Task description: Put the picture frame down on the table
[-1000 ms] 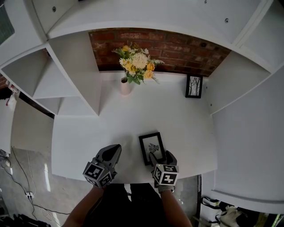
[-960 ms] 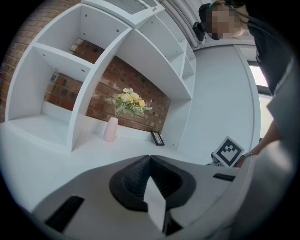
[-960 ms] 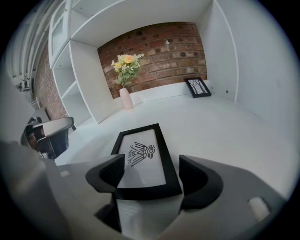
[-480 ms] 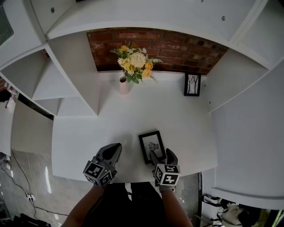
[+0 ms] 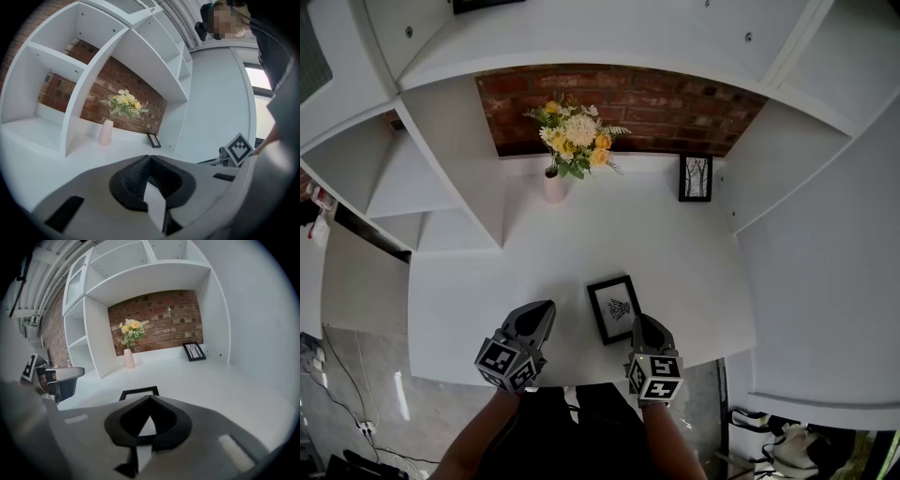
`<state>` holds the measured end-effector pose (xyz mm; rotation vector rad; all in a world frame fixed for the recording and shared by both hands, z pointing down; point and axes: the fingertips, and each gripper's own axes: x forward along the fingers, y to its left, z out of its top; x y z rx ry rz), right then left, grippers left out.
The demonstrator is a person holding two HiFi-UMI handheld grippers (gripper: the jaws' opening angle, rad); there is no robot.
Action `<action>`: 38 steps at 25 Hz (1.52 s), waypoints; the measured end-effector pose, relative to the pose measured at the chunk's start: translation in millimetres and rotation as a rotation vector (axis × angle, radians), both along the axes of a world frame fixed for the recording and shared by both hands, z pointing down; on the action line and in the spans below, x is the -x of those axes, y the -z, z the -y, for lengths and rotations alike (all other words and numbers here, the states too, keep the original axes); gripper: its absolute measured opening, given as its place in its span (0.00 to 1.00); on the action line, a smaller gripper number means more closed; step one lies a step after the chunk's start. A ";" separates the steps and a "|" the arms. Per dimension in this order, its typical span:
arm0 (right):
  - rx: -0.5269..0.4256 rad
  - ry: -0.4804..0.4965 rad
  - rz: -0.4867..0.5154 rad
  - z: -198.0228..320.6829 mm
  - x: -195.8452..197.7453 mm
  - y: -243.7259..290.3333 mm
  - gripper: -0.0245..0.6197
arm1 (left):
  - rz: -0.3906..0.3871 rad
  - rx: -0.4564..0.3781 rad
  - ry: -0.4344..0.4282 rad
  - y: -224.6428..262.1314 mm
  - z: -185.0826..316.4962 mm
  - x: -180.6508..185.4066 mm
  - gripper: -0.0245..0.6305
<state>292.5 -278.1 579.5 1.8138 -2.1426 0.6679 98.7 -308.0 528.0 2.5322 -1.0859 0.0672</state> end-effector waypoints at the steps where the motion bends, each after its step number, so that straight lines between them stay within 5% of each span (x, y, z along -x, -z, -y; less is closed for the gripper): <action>1: -0.021 -0.001 0.001 -0.6 -1.4 4.3 0.04 | -0.001 -0.002 -0.001 1.1 0.2 -0.6 0.03; 24: -0.329 0.015 0.027 -15.3 -12.6 90.8 0.04 | -0.004 -0.098 -0.009 37.0 10.9 7.6 0.03; 38: -0.383 0.000 0.031 -19.3 -2.6 109.9 0.04 | -0.009 -0.130 0.008 51.1 15.6 28.0 0.03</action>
